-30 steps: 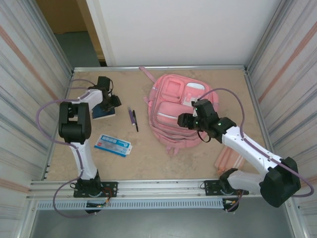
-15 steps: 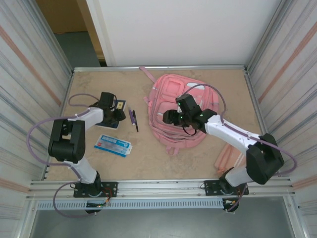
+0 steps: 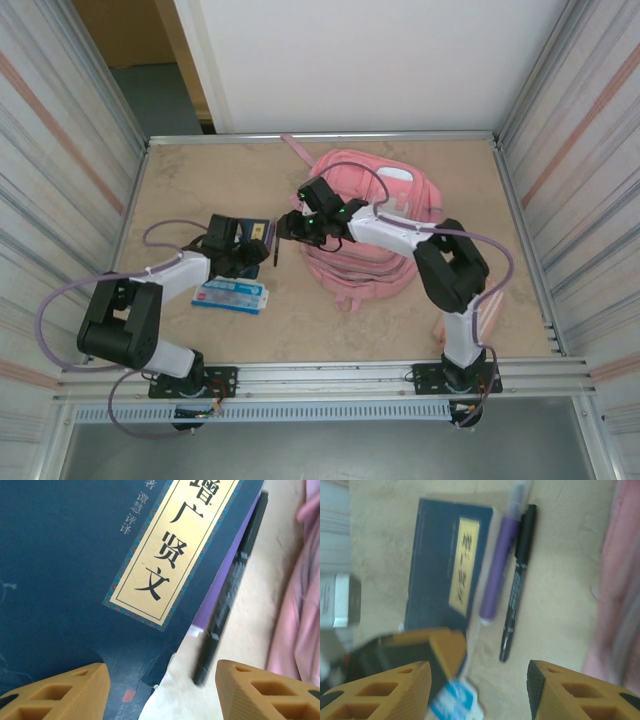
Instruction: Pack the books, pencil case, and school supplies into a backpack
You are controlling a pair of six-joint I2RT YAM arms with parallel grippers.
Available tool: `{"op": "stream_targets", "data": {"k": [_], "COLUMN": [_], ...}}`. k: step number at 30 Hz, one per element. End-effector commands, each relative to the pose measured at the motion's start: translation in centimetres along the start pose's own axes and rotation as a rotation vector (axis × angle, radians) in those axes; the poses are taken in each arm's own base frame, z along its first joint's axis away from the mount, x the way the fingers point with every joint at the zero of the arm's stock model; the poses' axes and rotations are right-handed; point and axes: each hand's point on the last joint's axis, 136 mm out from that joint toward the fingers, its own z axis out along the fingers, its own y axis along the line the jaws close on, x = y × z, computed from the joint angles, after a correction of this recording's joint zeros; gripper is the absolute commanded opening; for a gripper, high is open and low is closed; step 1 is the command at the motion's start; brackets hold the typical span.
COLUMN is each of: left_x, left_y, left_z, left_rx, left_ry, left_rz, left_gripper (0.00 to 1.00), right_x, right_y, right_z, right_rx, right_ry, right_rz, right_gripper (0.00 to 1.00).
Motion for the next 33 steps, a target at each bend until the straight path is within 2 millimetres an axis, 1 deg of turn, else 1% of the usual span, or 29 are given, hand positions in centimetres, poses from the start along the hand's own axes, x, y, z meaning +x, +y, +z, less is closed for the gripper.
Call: {"op": "stream_targets", "data": {"k": [1,3,6,8,10,14,17,19,22,25,27,28,30,32,33], "left_x": [5.3,6.1,8.1,9.3,10.0,11.0,11.1,10.6,9.8,9.5,9.2,8.6,7.4,6.0,5.3], "left_y": [1.2,0.3,-1.0,-2.4,-3.6,-5.8,-6.4,-6.5,-5.9,-5.7,-5.2,-4.6,-3.0,-1.9,-1.5], "left_z": [0.4,0.6,1.1,1.4,1.5,0.4,-0.9,-2.4,-4.8,-6.5,-7.2,-7.4,-7.2,-6.3,-5.8], "left_rx": [-0.038,-0.018,-0.013,0.007,0.024,0.075,0.078,0.062,0.032,0.062,0.082,0.074,0.051,0.066,0.079], "left_ry": [0.168,0.202,0.237,0.248,0.261,0.3,0.307,0.291,0.238,0.211,0.218,0.207,0.178,0.154,0.149], "left_rz": [-0.084,-0.085,-0.068,-0.046,-0.034,-0.013,0.001,0.038,0.094,0.115,0.113,0.118,0.11,0.086,0.07], "left_gripper": [0.6,0.6,0.59,0.59,0.59,0.59,0.58,0.58,0.59,0.59,0.59,0.59,0.6,0.59,0.59], "right_x": [-0.5,-0.6,-0.5,-0.2,0.0,0.6,0.9,1.2,2.0,3.5,4.5,4.9,5.5,5.8,6.1], "right_y": [-0.3,-0.3,-0.8,-1.4,-2.4,-3.8,-4.6,-4.5,-3.7,-3.4,-3.4,-3.4,-3.2,-3.3,-3.4], "right_z": [1.7,2.2,2.2,2.0,1.5,1.0,0.3,-0.5,-1.8,-3.0,-3.7,-3.9,-3.6,-3.0,-2.6], "right_rx": [0.006,0.01,0.029,0.048,0.069,0.082,0.102,0.12,0.124,0.127,0.13,0.132,0.13,0.157,0.177], "right_ry": [0.022,0.027,0.021,0.025,0.018,0.03,0.045,0.046,0.077,0.117,0.132,0.135,0.129,0.116,0.105], "right_rz": [0.083,0.086,0.087,0.088,0.096,0.112,0.106,0.069,0.005,-0.029,-0.045,-0.057,-0.071,-0.069,-0.07], "right_gripper": [0.49,0.49,0.49,0.49,0.5,0.49,0.48,0.48,0.48,0.48,0.48,0.48,0.46,0.44,0.4]}}
